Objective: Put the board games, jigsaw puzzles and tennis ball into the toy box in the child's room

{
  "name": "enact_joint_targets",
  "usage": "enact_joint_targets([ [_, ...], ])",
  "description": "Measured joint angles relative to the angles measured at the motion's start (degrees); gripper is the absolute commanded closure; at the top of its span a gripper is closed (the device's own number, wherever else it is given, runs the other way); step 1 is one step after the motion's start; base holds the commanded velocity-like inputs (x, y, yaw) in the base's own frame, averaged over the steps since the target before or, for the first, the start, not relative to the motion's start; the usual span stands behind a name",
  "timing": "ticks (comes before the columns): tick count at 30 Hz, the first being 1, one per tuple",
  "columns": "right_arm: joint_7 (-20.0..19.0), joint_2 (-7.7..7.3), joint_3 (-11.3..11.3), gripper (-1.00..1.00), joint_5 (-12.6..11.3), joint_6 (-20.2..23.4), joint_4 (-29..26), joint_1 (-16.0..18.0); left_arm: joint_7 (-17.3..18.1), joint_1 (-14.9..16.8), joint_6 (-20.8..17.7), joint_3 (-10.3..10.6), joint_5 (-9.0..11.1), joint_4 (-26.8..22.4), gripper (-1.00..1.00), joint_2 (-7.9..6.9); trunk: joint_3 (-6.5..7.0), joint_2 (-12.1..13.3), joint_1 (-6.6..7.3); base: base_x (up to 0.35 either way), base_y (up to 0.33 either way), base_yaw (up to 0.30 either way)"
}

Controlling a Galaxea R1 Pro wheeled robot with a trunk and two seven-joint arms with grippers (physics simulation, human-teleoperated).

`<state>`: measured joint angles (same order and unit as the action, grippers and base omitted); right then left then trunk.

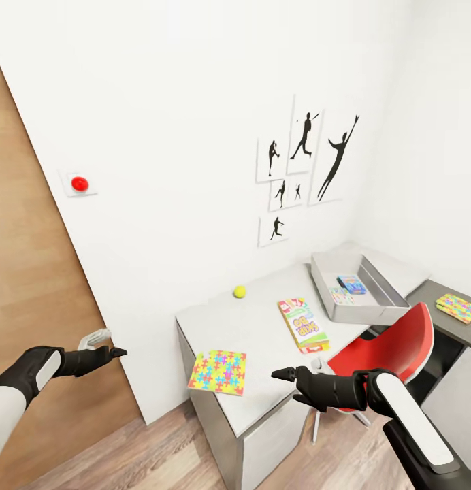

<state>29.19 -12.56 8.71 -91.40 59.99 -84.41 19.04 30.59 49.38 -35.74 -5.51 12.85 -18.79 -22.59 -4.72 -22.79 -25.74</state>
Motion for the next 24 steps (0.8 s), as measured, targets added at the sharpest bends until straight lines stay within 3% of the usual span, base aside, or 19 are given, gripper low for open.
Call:
enact_joint_targets([
  [24, 0.0, 0.03, 0.0, -1.00, 0.0, 0.0, 1.4, 0.0, 0.0, 0.0, 0.1, 0.0, 0.1, 0.0, -1.00, 0.06, 1.15, 0.0, 0.00, 0.000, 0.016, -0.194],
])
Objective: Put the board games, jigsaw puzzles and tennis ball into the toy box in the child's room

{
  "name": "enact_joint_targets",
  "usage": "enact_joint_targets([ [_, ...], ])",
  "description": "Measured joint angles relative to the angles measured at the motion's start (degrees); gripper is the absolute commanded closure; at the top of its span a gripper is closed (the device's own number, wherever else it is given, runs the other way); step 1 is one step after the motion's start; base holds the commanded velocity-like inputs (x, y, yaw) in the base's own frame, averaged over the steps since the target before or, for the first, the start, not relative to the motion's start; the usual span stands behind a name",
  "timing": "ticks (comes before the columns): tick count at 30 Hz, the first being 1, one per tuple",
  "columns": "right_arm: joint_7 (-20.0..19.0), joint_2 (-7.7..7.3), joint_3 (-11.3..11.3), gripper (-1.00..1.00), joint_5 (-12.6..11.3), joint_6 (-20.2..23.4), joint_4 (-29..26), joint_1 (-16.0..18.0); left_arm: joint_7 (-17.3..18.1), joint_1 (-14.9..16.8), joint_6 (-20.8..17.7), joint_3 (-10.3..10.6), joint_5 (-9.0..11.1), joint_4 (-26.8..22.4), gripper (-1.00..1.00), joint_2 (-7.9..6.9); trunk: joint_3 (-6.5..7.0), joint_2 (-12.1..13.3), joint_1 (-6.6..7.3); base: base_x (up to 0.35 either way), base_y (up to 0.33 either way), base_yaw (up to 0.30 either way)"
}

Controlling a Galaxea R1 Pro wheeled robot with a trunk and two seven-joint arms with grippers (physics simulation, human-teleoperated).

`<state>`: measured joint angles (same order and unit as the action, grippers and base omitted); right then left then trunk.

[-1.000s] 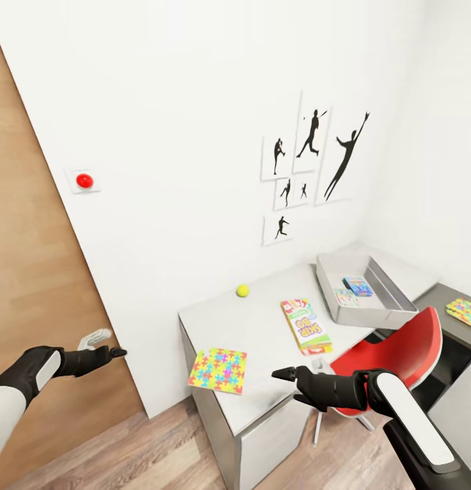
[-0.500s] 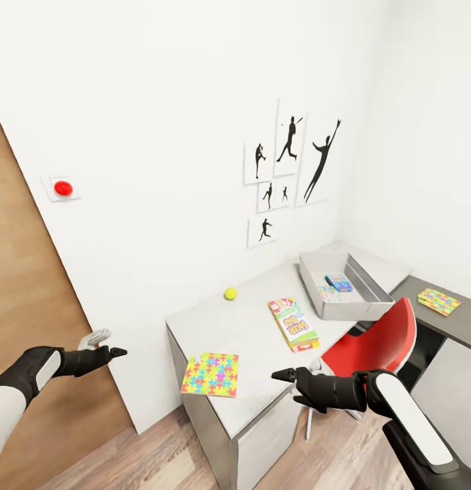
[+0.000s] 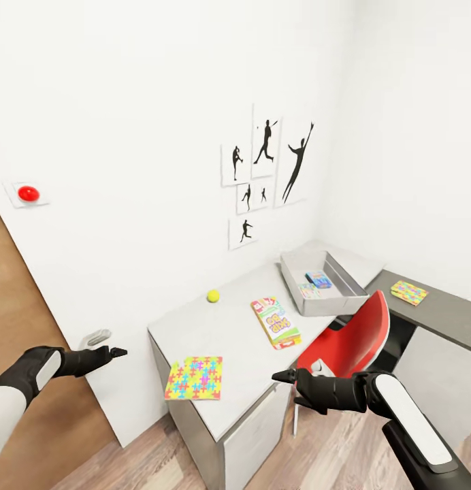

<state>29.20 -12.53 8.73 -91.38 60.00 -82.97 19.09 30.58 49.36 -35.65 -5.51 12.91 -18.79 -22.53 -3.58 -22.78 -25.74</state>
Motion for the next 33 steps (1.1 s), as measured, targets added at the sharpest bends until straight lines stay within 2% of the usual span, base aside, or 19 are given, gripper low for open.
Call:
enact_joint_targets([
  [33, 0.0, 0.00, 0.0, -1.00, 0.0, -0.1, 0.7, 0.0, 0.1, 0.0, 0.0, 0.0, 0.0, 0.0, -1.00, -0.06, 0.01, 0.0, 0.00, 0.000, 0.037, -0.007],
])
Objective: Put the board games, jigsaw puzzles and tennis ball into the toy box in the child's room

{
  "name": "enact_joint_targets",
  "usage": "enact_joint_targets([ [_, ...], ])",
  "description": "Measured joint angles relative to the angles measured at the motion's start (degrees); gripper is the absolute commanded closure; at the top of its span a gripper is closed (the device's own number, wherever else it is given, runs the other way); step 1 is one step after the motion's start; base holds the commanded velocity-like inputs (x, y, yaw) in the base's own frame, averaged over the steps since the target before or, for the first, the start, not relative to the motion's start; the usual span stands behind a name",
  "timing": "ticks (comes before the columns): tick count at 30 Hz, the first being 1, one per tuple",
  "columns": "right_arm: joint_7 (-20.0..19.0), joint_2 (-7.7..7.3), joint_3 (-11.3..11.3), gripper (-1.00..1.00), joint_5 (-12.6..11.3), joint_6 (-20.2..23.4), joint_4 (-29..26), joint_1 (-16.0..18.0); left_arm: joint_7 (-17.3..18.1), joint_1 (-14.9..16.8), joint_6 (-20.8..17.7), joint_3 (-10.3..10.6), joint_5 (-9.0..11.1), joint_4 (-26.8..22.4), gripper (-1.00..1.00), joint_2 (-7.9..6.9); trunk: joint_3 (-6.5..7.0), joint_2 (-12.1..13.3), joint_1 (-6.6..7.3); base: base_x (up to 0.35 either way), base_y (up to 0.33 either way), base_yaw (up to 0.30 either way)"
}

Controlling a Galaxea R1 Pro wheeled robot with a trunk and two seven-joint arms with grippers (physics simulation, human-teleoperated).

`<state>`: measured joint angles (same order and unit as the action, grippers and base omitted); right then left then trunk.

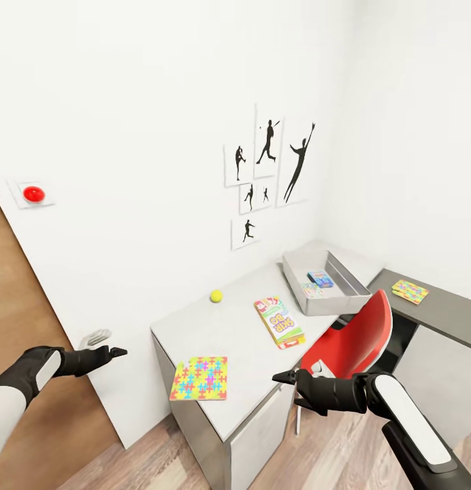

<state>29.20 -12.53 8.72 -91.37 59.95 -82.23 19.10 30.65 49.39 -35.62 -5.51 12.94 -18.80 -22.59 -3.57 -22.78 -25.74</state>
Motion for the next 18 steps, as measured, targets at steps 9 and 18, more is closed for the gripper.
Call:
enact_joint_targets([
  [9, 0.0, 0.00, 0.0, -1.00, 0.1, -0.1, 0.2, 0.0, 0.0, 0.0, -0.2, 0.0, 0.1, 0.0, -1.00, -0.01, -0.10, 0.0, 0.00, 0.000, 0.000, -0.008],
  [18, 0.0, 2.17, -0.4, -1.00, 3.5, -0.2, 2.4, 0.0, 0.0, 0.0, -0.4, -0.1, 0.2, 0.0, -1.00, 0.03, -0.90, -0.8, -0.44, 0.000, 0.000, -0.078],
])
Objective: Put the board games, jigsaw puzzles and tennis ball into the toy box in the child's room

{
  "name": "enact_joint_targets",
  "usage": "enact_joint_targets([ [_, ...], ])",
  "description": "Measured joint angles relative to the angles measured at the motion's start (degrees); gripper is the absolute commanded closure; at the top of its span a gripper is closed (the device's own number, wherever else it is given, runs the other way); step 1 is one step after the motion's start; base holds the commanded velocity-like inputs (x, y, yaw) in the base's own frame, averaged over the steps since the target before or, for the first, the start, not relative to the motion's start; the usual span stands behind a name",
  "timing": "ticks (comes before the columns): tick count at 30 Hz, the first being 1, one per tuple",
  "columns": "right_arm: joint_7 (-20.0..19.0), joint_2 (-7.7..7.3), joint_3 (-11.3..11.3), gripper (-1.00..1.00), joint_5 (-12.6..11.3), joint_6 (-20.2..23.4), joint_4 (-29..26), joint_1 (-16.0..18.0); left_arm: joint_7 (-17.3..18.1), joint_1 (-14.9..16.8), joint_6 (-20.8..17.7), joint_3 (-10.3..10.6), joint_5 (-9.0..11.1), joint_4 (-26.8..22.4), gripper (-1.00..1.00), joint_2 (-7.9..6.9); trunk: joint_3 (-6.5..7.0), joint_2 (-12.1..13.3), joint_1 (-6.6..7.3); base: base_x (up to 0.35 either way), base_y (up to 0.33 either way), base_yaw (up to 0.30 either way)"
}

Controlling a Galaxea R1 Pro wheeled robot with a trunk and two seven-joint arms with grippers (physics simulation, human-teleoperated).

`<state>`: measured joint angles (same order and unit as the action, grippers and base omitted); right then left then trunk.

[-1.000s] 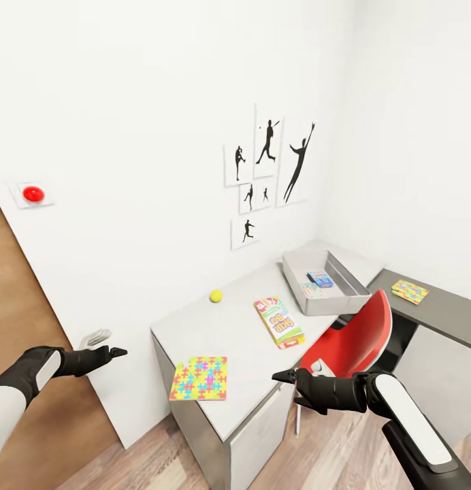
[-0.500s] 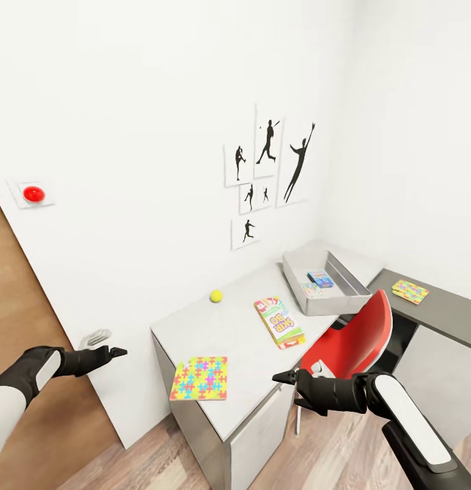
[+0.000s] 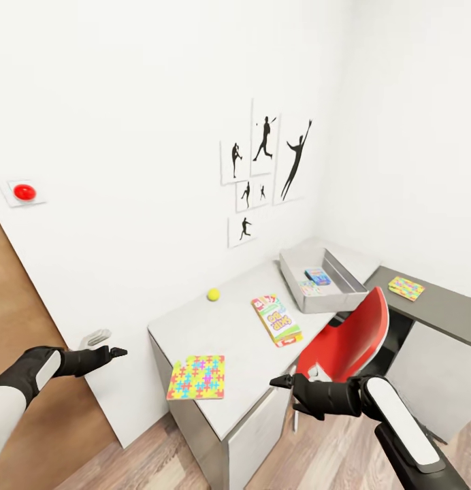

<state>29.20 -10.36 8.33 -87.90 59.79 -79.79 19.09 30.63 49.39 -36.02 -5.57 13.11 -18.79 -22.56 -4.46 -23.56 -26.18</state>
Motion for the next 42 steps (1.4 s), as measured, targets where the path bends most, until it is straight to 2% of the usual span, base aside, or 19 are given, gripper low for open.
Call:
enact_joint_targets([
  [5, -0.1, 0.83, -0.9, -1.00, 2.6, 0.0, 1.5, 0.0, -0.1, 0.0, -0.1, 0.0, 0.0, 0.0, -1.00, 0.10, -1.10, -2.0, -1.10, 0.000, 0.000, -0.063],
  [7, -0.1, 0.98, -2.2, -1.00, 3.3, 0.0, 1.8, 0.0, -0.4, 0.0, 0.0, 0.0, -0.1, 0.1, -1.00, 0.12, -1.49, -2.8, -1.54, 0.000, 0.000, -0.018],
  [14, -0.2, 1.07, -3.7, -1.00, 3.8, -0.2, 2.9, 0.0, -0.6, 0.0, 0.1, 0.0, 0.0, 0.1, -1.00, 0.62, -2.79, -5.6, -3.08, 0.000, 0.000, -0.006],
  [22, -0.2, 0.87, -3.7, -1.00, 3.8, -4.0, 4.9, 0.0, -0.3, 0.0, -0.1, -0.1, 0.1, 0.1, -1.00, 0.95, -4.24, -8.9, -4.84, 0.000, 0.000, 0.000],
  [36, -0.3, 0.67, -3.6, -1.00, 3.8, -4.6, 4.9, 0.0, -0.1, 0.0, -0.1, -0.2, 0.3, 1.9, -1.00, 0.81, -6.76, -14.5, -7.92, 0.000, 0.000, 0.000],
  [42, -0.8, 0.23, -3.0, -1.00, 3.7, -4.4, 2.7, 0.0, -0.1, 0.0, -0.1, -0.2, 0.3, 2.1, -1.00, 0.80, -7.84, -16.9, -9.24, 0.000, 0.000, 0.000],
])
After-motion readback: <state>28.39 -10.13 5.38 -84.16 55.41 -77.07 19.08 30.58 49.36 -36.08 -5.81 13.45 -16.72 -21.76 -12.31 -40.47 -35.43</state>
